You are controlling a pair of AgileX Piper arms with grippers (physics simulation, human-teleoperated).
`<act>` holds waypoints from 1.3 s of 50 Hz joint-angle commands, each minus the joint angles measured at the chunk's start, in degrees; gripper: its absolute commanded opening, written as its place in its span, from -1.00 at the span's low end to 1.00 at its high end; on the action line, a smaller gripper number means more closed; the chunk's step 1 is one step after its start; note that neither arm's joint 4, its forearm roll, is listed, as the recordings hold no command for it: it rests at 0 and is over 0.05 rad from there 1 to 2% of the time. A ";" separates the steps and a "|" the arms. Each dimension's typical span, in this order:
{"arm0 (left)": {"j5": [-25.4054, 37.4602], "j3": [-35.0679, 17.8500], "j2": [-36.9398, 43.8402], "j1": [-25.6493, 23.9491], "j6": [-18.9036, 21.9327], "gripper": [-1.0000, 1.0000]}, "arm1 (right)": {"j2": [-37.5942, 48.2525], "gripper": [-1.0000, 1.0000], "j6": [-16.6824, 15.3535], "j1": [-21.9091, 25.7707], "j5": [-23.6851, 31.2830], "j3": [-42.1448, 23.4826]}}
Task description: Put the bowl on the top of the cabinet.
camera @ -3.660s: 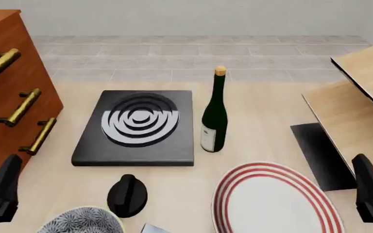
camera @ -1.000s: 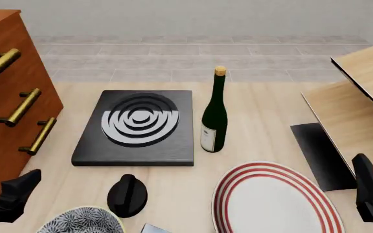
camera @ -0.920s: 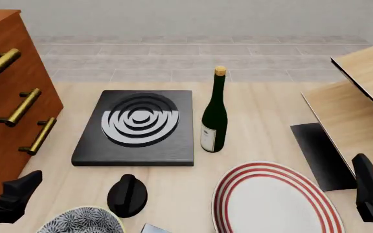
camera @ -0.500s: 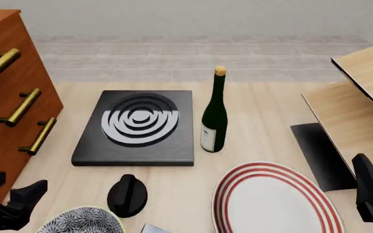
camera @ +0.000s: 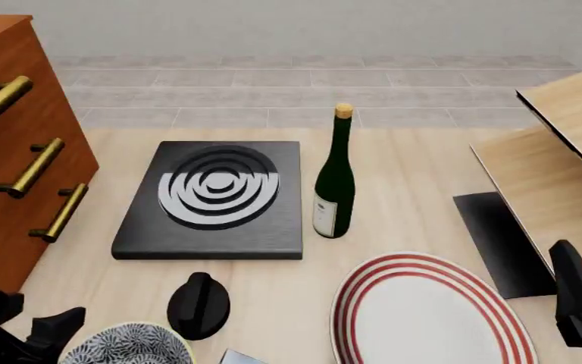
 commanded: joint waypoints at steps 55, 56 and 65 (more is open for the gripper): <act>8.34 0.31 3.18 -4.76 2.15 1.00 | 0.00 1.00 0.01 0.00 0.00 0.00; 8.34 0.68 2.97 -4.50 2.75 1.00 | 0.00 1.00 0.00 0.00 0.00 0.00; 10.00 1.05 3.14 -6.21 2.75 1.00 | 0.00 1.00 0.00 -0.01 0.00 0.00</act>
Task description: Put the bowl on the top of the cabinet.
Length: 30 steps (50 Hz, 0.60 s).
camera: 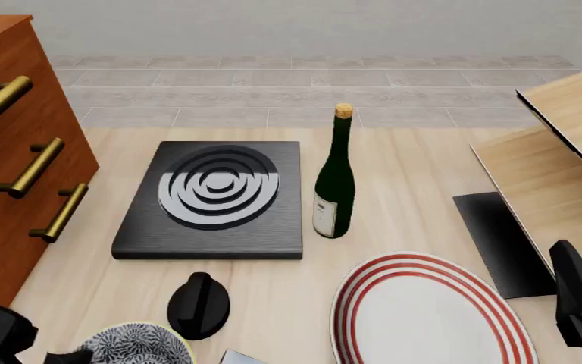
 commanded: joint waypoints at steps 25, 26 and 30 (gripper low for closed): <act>3.93 0.88 -0.20 -4.50 -0.30 1.00 | 0.01 1.00 0.00 0.00 0.00 0.00; 3.72 1.04 -0.09 -4.38 -0.16 1.00 | -0.01 1.00 0.01 0.00 0.00 0.00; 3.43 1.32 -0.02 -4.34 0.17 1.00 | 0.00 1.00 0.00 0.00 0.00 0.00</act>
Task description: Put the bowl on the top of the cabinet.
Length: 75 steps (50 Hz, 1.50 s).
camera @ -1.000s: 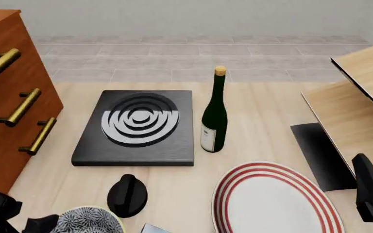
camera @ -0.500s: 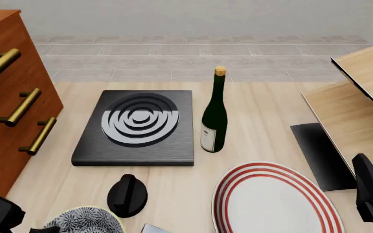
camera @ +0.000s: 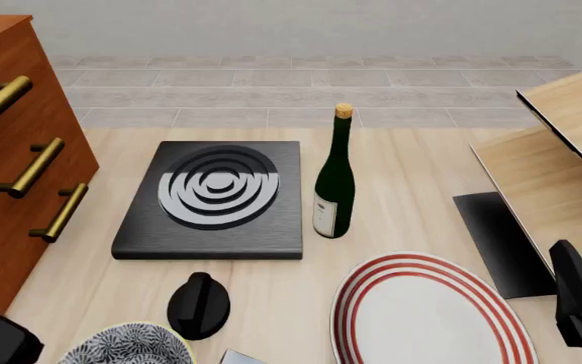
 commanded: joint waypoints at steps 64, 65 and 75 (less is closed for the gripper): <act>-10.01 6.91 0.55 2.23 5.60 -1.00 | 0.00 1.00 0.00 0.01 0.00 0.00; -9.69 6.65 0.41 1.68 5.22 -1.00 | 0.00 1.00 0.00 0.01 0.00 0.00; -6.05 1.75 -4.71 0.87 6.44 -1.00 | 0.00 1.00 0.01 0.01 0.00 0.00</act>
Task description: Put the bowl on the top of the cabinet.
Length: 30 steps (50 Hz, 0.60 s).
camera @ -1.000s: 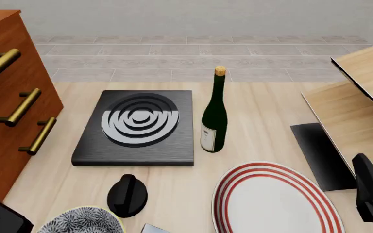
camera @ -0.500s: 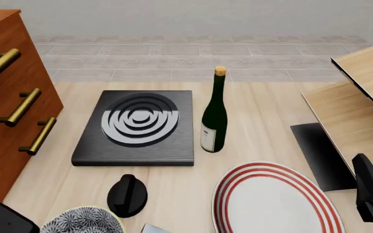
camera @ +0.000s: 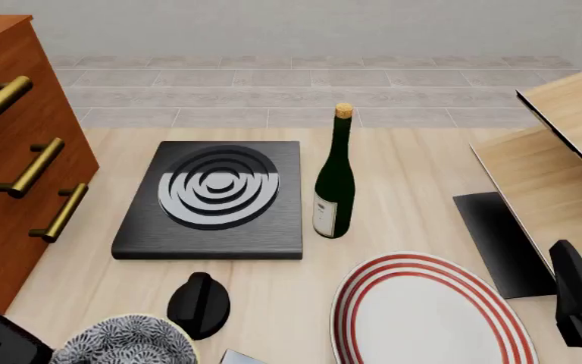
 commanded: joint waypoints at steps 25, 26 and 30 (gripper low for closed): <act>5.43 -13.39 -5.17 1.34 -0.94 -1.00 | 0.00 1.00 0.00 -0.01 0.00 0.00; 5.61 -13.58 -5.24 1.14 -1.09 -1.00 | 0.02 1.00 -0.01 0.00 0.00 0.00; 5.85 -14.93 -5.20 1.25 -1.41 -1.00 | 0.00 1.00 0.00 0.01 0.00 0.00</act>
